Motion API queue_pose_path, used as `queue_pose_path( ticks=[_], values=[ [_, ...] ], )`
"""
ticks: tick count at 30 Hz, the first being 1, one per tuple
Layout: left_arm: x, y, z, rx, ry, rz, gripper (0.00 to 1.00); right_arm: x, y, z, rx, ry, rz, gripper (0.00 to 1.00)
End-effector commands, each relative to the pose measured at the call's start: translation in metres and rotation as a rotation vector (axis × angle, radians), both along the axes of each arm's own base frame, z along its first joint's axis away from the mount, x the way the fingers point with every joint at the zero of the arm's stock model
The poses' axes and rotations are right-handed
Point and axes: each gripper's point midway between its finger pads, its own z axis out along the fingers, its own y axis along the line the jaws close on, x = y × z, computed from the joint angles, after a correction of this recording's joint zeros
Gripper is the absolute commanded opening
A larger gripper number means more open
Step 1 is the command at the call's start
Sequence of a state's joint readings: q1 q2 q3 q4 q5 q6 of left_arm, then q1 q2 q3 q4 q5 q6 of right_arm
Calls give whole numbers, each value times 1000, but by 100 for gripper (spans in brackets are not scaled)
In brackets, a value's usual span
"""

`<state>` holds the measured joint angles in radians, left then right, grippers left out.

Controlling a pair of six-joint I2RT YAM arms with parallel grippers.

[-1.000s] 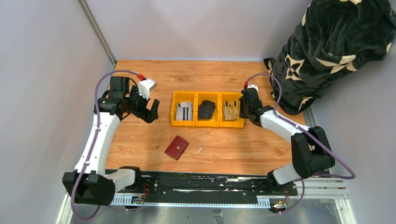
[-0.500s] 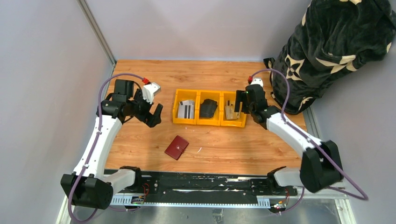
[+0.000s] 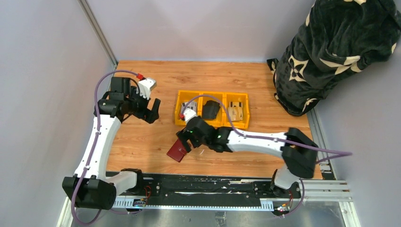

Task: Take the credit cards out of the card holder
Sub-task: Pick up the card holder from the center of the board.

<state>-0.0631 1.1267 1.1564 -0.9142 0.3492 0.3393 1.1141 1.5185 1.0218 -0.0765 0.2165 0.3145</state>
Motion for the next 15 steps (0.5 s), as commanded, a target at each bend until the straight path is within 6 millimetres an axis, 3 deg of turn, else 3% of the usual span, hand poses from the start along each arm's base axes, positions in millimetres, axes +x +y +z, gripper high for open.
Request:
queue_pose_path(
  ticks=[1,3,7,15],
  values=[
    [6,8,25,-8,-70,41,100,-24,49,-14,-37,28,160,88],
    [4,10,28,-7,-77,43,100,-29,66,-25,-62,52,205,89],
    [-1,11,29,-4,-79,36,100,-32,81,-49,-135,43,244,90],
    [-5,9,36,-9,-99,26,100,-29,87,-75,-224,54,248,91]
  ],
)
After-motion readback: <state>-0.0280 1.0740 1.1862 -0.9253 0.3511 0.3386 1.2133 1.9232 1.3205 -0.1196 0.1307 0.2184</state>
